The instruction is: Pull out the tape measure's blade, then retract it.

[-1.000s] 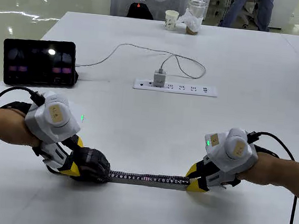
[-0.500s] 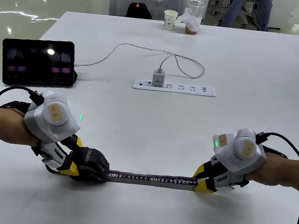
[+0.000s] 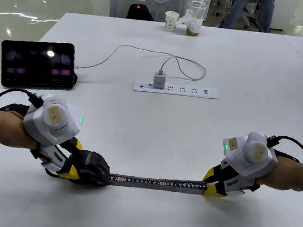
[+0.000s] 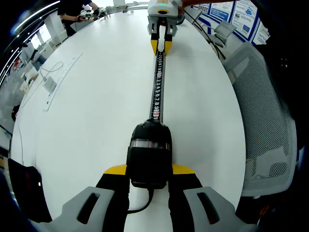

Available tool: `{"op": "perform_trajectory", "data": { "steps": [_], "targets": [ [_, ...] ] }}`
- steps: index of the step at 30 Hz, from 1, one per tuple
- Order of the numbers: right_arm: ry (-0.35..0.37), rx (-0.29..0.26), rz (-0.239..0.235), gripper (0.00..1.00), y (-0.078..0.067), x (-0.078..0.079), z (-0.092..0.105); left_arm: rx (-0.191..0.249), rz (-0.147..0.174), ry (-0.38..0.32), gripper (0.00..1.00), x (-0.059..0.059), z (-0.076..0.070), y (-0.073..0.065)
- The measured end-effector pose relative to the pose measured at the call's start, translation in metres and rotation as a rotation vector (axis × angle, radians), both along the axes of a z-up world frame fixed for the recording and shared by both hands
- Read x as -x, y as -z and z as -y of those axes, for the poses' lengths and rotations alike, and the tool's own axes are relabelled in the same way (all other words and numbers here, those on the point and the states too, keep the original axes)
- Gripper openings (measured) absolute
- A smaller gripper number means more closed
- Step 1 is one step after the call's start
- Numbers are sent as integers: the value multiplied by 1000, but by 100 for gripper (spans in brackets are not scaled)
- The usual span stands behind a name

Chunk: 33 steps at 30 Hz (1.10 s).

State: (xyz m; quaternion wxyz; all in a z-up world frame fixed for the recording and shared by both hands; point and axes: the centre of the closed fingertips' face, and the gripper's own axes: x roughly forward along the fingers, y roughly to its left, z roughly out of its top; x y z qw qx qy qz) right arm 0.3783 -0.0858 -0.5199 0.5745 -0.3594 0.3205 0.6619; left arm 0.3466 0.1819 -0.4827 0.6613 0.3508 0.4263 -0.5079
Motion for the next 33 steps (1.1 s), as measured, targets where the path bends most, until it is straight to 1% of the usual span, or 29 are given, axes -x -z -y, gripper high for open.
{"op": "perform_trajectory", "data": {
  "steps": [9,16,33],
  "targets": [
    [4,5,5,9,0,0,3,-6,0,-3,25,0,-1,0],
    [2,11,12,10,0,0,3,-9,7,0,25,1,1,-1],
    [-13,45,37,12,0,1,3,-22,12,-5,26,0,1,0]
  ]
}}
